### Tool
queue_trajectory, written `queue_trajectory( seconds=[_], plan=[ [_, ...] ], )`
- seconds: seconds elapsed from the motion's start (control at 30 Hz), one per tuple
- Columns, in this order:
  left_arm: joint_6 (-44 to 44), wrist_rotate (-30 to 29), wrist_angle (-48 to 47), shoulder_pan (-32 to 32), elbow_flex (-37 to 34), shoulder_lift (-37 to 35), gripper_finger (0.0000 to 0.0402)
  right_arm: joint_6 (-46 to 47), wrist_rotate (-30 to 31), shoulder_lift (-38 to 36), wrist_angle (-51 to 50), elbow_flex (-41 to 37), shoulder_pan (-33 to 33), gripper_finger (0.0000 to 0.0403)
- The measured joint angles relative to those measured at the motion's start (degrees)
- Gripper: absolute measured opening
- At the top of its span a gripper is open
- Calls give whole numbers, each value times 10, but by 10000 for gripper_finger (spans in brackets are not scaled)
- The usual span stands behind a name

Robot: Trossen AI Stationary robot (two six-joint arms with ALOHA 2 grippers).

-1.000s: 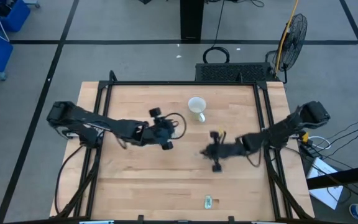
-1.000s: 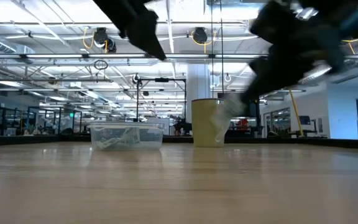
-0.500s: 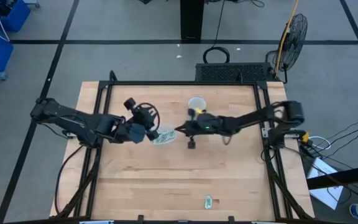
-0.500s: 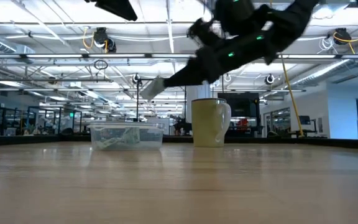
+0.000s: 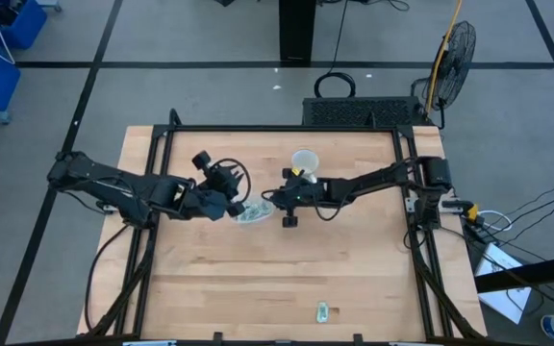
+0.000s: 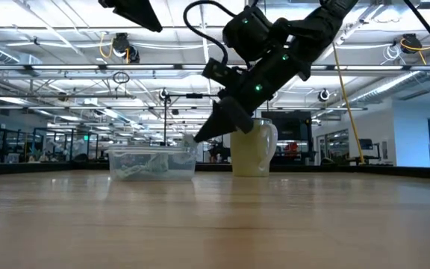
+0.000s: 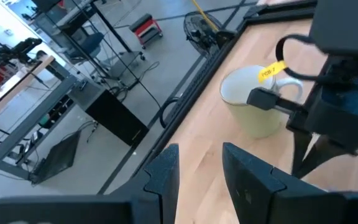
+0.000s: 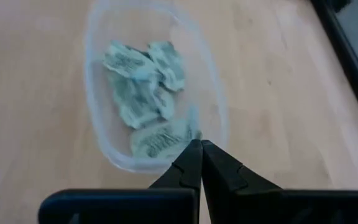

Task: Pick and place Stevia / Truvia into bins
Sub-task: Put the white stevia packet into the bin

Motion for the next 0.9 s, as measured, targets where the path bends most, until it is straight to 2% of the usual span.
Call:
queue_trajectory(
  seconds=[0.27, 0.67, 0.8, 0.9],
  plan=[
    [-33, 24, -20, 0, 0, 0, 129, -20, -5, 0, 44, 0, 11, 8],
    [-49, 32, -20, 0, 0, 0, 129, -52, 0, -4, 28, 0, 40, 107],
    [-76, 33, -21, 0, 0, 0, 129, -53, 36, -29, 1, 0, 61, 126],
    [-87, 62, -24, 0, 0, 0, 129, -57, 58, -68, -63, 0, 84, 129]
  ],
)
